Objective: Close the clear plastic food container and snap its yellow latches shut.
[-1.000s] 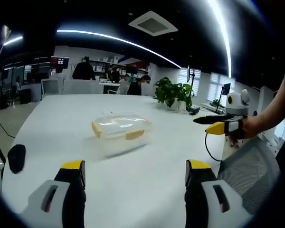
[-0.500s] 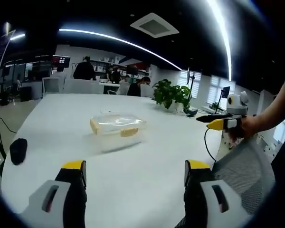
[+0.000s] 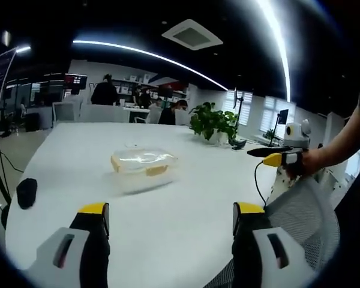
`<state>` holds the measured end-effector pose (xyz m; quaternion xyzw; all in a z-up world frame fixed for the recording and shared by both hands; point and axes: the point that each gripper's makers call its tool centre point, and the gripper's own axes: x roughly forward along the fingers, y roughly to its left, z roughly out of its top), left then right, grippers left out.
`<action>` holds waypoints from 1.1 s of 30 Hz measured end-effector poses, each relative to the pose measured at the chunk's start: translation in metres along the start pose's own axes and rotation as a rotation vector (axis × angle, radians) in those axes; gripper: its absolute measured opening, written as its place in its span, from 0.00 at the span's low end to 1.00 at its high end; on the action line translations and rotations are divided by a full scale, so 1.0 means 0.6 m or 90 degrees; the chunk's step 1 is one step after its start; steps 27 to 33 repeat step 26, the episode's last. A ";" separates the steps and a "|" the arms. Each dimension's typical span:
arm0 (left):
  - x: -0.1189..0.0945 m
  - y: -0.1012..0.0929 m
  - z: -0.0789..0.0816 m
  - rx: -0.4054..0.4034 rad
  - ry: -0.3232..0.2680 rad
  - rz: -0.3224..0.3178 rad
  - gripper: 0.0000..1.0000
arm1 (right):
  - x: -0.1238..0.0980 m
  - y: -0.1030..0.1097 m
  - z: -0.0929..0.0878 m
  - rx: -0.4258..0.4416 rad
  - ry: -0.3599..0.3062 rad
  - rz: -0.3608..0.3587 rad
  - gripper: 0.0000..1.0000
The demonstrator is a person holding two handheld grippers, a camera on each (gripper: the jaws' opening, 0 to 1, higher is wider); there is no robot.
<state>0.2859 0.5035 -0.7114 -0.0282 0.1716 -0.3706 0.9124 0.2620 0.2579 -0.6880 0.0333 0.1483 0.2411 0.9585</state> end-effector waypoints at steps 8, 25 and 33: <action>-0.005 -0.016 -0.028 0.015 0.022 0.019 0.77 | -0.005 0.014 -0.032 -0.016 0.013 0.021 0.83; -0.013 0.013 -0.055 0.010 0.053 0.073 0.76 | -0.005 0.034 -0.056 -0.017 0.025 0.055 0.74; -0.014 0.016 -0.056 0.009 0.054 0.080 0.76 | -0.005 0.037 -0.056 -0.014 0.024 0.061 0.74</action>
